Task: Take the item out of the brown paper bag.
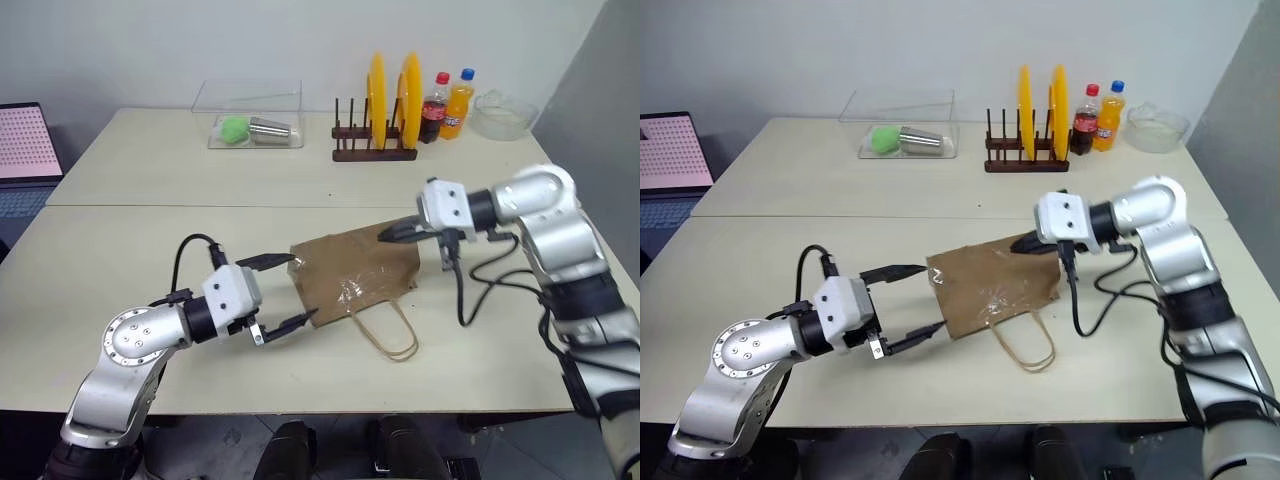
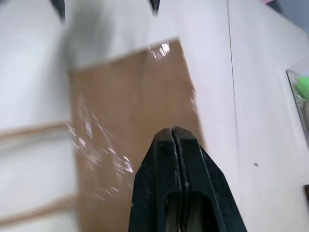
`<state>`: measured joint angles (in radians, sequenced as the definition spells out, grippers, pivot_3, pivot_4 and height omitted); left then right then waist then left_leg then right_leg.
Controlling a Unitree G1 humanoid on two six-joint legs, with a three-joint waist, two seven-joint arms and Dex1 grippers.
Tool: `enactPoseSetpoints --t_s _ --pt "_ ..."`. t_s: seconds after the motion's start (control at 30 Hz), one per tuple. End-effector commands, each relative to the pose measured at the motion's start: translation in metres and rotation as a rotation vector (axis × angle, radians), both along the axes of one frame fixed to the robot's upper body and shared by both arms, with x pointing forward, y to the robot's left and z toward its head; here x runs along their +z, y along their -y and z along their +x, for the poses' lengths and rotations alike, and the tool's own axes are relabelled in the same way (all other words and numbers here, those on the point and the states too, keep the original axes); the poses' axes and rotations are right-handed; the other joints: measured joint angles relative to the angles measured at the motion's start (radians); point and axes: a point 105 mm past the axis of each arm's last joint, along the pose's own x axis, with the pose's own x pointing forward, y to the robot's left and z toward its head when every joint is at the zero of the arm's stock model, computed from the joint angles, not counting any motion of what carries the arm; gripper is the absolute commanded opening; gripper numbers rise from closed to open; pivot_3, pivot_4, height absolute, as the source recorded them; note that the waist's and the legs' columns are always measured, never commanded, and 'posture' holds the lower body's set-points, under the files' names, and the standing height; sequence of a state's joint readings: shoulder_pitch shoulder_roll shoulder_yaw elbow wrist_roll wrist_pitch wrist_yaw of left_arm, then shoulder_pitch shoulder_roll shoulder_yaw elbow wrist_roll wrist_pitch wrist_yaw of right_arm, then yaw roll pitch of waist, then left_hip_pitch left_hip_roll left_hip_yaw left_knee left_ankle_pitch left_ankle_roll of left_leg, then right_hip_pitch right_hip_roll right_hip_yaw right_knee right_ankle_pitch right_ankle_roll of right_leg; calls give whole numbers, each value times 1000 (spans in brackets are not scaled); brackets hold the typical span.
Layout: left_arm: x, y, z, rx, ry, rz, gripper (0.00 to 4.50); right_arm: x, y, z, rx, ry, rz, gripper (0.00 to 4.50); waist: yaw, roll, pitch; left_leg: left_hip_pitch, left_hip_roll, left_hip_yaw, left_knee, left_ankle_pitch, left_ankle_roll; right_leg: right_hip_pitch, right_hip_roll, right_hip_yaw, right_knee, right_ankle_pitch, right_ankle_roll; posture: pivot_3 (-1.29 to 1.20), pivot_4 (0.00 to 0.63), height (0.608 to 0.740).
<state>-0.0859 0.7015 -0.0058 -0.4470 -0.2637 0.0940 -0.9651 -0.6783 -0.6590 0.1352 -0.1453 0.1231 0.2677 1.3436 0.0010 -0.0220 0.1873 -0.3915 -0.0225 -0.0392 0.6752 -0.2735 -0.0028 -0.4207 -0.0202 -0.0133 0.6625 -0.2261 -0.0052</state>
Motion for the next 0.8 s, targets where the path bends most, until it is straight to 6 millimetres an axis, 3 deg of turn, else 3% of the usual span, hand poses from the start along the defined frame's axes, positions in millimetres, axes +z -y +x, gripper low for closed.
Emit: enactPoseSetpoints --t_s 0.03,0.2,0.33,0.5,0.8 --pt "4 17 -2 -114 72 52 4500 0 10 -25 -113 -49 79 914 7 0 0 0 0 0 0 0 0 0 0 0 -1 0 0 0 150 740" --pt "-10 36 1 -241 153 148 4500 -22 38 -51 -349 -162 123 2623 13 0 0 -1 0 1 1 0 0 0 0 0 -2 -1 3 0 150 740" --pt "-24 48 1 -333 196 203 4500 -36 48 -78 -433 -232 98 3929 10 1 0 0 0 2 0 0 0 0 1 1 -1 -3 5 0 150 740" --pt "-37 63 10 -388 232 202 4500 -43 51 -103 -504 -298 103 3929 16 1 -1 0 0 2 1 0 0 1 1 0 -2 -3 6 0 150 740" --pt "-45 81 26 -419 274 186 4500 -48 50 -120 -562 -334 113 3929 17 0 -1 -1 0 2 1 0 1 1 2 0 -2 -4 7 0 150 740"
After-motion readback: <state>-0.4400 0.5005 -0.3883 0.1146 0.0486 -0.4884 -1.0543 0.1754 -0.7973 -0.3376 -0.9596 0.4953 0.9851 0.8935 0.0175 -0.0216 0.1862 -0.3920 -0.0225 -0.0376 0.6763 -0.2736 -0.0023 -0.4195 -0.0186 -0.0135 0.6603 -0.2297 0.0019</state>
